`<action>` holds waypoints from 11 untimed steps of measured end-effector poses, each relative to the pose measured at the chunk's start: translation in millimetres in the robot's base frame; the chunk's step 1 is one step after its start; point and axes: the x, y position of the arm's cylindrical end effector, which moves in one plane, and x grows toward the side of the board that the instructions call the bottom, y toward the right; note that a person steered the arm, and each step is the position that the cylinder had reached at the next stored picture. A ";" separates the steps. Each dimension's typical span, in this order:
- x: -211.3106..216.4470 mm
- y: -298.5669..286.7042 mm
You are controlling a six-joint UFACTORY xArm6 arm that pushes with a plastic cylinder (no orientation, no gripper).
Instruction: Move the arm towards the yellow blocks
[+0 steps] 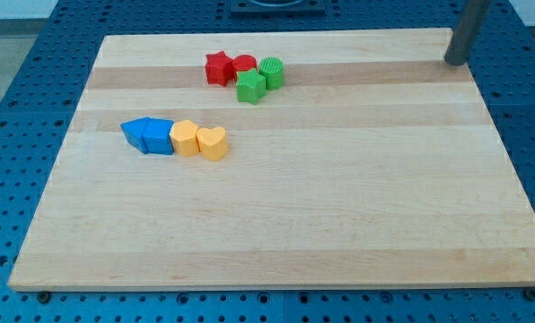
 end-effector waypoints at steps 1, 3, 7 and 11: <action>25.9 0.0; 97.0 -10.2; 156.5 -135.4; 327.6 -319.8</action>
